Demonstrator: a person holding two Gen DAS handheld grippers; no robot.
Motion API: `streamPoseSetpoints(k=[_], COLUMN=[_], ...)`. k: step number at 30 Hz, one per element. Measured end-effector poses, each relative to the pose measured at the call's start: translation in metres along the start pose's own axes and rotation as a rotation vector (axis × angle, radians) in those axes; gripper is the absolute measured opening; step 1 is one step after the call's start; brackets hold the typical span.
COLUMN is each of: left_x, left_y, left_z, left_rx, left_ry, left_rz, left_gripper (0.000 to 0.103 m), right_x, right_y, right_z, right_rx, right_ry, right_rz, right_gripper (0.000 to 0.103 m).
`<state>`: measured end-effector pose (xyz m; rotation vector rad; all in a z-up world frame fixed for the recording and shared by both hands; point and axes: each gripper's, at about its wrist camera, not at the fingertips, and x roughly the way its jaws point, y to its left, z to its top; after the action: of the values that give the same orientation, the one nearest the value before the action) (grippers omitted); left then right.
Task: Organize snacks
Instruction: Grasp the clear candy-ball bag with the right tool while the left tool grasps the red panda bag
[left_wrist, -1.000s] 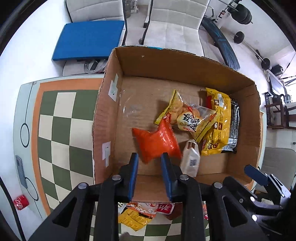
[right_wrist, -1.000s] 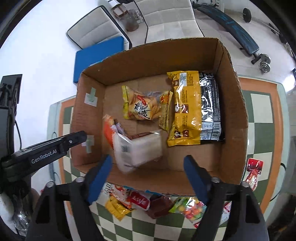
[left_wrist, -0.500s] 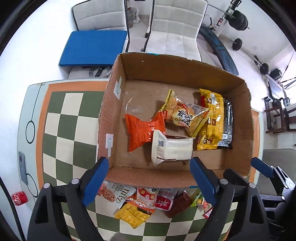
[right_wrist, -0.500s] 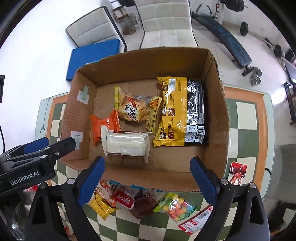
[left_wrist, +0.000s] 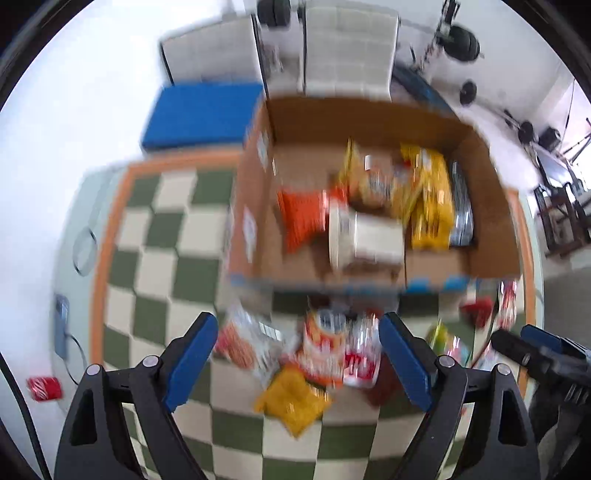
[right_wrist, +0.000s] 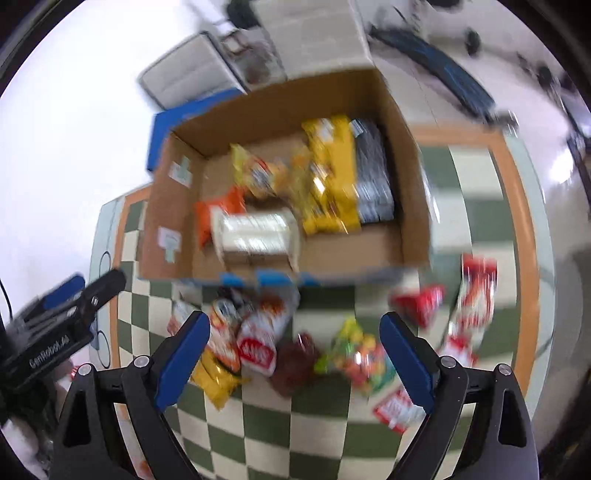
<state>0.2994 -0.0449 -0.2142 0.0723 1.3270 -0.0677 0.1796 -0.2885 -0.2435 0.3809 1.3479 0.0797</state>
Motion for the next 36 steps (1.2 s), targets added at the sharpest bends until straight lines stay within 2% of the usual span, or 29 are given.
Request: streamPoseSetpoints(k=[7,9,13,19,21,22,24,29,31,33,36], left_x=[0.069,0.083,0.107,0.139,0.143,0.144,0.144,0.142,0.142,0.135,0.133], left_y=[0.003,0.001,-0.003,-0.013,-0.014,-0.014,-0.016,-0.019,-0.020,-0.018,-0.021], left_z=[-0.027,-0.027,-0.023,-0.018,-0.016,-0.015,-0.013,-0.015,-0.016,-0.017,-0.015], left_rx=[0.011,0.020,0.035,0.040,0.031,0.030,0.030,0.030,0.016,-0.019,-0.008], left_ry=[0.156,0.178,0.207,0.269,0.278,0.278,0.270,0.258,0.292,0.280,0.261], left_rz=[-0.014,-0.020,-0.018,-0.031,-0.048,-0.052,-0.057,-0.069,-0.120,-0.185,-0.195], left_gripper=[0.089,0.089,0.089,0.090,0.090,0.090,0.090,0.088,0.088,0.087,0.087], right_x=[0.057,0.075,0.104,0.129,0.132,0.133,0.136,0.134,0.131,0.130,0.131], right_y=[-0.061,-0.069,-0.076,-0.093,-0.099,-0.102,-0.105,-0.105,-0.105,-0.104,-0.101], right_z=[-0.033,-0.036,-0.037,-0.045,-0.047,-0.047,-0.049,-0.054,-0.058,-0.065,-0.074], right_rx=[0.251,0.270,0.282,0.398,0.426,0.437,0.434,0.421,0.404,0.396,0.410], right_ry=[0.126,0.150,0.202,0.246,0.247,0.245,0.257,0.242,0.227,0.226,0.240], right_rz=[-0.026,-0.029,-0.098,-0.105,-0.118,-0.108,-0.116,-0.130,-0.131,-0.128,-0.092], right_gripper=[0.095,0.095,0.095,0.095,0.095,0.090,0.087,0.084,0.082,0.082,0.083])
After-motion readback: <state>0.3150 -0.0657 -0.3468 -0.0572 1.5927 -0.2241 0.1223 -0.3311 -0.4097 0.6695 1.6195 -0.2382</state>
